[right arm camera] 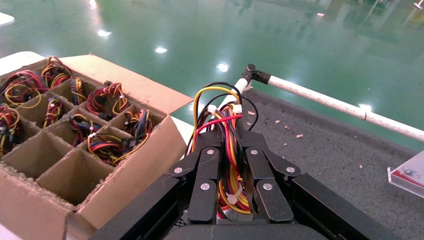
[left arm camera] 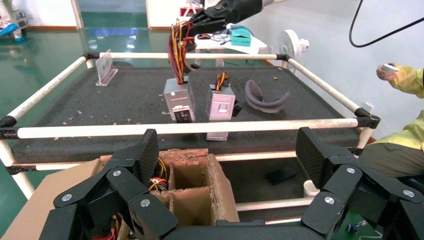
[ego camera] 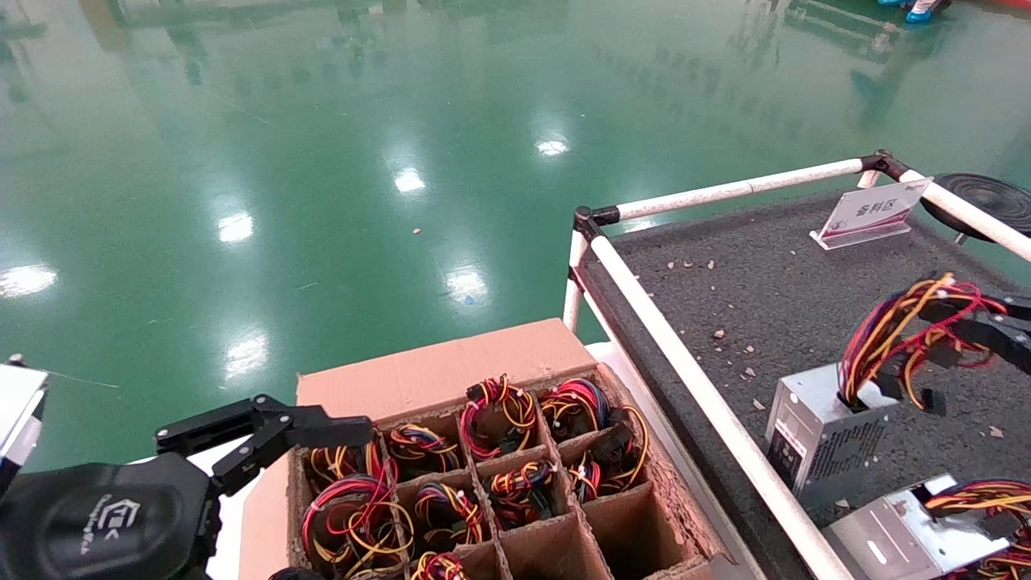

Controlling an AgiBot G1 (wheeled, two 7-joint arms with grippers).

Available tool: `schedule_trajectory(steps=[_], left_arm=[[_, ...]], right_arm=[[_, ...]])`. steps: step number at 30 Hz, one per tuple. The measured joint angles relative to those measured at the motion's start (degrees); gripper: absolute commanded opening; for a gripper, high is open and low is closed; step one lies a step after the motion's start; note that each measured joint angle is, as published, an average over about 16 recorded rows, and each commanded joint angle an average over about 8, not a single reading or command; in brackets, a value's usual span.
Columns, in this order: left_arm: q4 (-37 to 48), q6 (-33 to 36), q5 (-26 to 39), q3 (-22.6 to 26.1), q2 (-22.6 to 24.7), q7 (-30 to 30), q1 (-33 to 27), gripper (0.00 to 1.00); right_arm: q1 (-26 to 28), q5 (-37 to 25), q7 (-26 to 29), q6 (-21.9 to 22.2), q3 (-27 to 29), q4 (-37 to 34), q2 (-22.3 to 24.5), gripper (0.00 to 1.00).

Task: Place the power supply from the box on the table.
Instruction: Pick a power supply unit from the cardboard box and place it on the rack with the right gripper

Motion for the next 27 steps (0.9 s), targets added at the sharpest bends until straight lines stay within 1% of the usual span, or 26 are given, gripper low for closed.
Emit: schedule_trajectory(steps=[13,25,26,27], left_arm=[[0.0,0.0,0.0,0.0,0.0,0.0,0.0,1.00],[0.0,0.0,0.0,0.0,0.0,0.0,0.0,1.00],[0.0,0.0,0.0,0.0,0.0,0.0,0.0,1.00],[0.0,0.0,0.0,0.0,0.0,0.0,0.0,1.00]], right_arm=[[-4.6,4.7,0.5,0.0,-2.2,3.5,3.1,0.00],[-8.2,7.8,0.0,0.2,-4.7,4.0,4.8,0.00],[-8.3,7.9,-0.1,0.3,-4.8,3.9,4.8,0.02],[-8.5,8.1,-0.2,0.3,-5.0,3.7,4.9,0.08]])
